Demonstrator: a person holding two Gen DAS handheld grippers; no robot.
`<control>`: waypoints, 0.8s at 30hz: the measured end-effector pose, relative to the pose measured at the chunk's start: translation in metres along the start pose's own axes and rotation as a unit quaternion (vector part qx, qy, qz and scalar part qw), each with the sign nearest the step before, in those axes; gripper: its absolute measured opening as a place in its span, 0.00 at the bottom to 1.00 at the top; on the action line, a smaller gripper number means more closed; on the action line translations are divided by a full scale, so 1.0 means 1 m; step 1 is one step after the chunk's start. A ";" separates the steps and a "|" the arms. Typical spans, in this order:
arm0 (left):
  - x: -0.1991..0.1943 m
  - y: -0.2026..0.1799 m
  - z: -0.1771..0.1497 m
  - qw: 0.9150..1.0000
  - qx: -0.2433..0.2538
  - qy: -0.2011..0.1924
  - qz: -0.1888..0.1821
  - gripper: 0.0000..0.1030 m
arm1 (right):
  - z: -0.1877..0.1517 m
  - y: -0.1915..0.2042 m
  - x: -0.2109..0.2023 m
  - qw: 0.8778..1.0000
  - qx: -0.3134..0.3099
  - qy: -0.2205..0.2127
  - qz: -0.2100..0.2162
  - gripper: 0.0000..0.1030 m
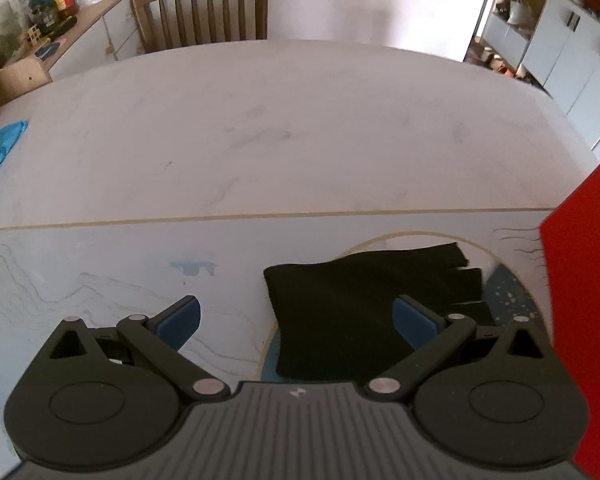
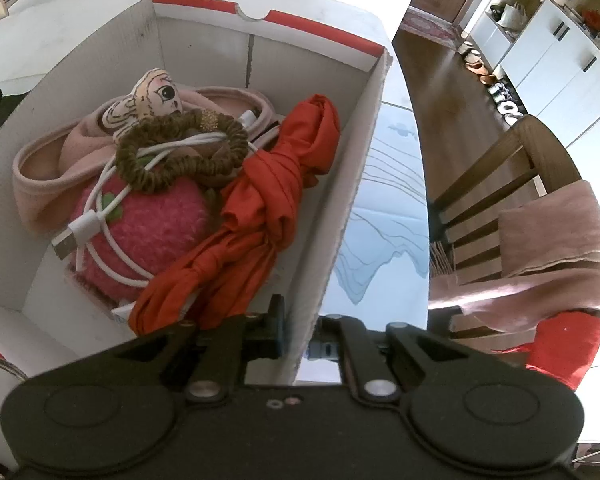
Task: Organize objects
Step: 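Return the left gripper to the pile and grasp the black fabric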
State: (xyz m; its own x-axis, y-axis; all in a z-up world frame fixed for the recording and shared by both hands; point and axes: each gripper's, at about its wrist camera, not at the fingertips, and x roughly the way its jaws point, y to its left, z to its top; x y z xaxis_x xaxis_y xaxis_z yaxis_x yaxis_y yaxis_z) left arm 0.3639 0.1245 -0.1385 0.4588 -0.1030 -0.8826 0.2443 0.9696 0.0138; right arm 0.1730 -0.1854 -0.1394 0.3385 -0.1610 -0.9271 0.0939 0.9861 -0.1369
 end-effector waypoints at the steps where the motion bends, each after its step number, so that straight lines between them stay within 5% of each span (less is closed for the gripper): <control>1: 0.003 -0.001 0.001 1.000 0.003 0.003 0.005 1.00 | 0.000 0.000 0.000 1.000 0.001 0.000 0.000 0.07; 10: 0.022 0.002 -0.003 1.000 -0.015 0.021 -0.001 0.96 | 0.002 0.000 0.000 1.000 0.000 0.003 -0.002 0.07; 13: 0.025 0.004 -0.003 0.999 -0.020 0.031 -0.007 0.70 | 0.002 0.001 0.001 1.000 -0.002 0.004 -0.004 0.07; 17: 0.024 0.003 -0.005 0.999 -0.017 0.030 -0.004 0.62 | 0.002 0.001 0.001 1.000 -0.001 0.004 -0.005 0.08; 21: 0.019 0.003 -0.008 1.000 -0.012 0.020 -0.011 0.31 | 0.002 0.001 0.001 1.000 -0.002 0.004 -0.006 0.08; 24: 0.016 0.003 -0.011 1.000 -0.011 0.020 -0.018 0.18 | 0.002 0.002 0.001 1.000 -0.002 0.004 -0.006 0.08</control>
State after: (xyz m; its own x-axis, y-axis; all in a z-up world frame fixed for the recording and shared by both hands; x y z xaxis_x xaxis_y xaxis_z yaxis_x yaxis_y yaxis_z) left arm 0.3631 0.1286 -0.1577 0.4152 -0.1295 -0.9005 0.2415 0.9700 -0.0281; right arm 0.1751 -0.1839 -0.1394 0.3306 -0.1721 -0.9280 0.0942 0.9843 -0.1490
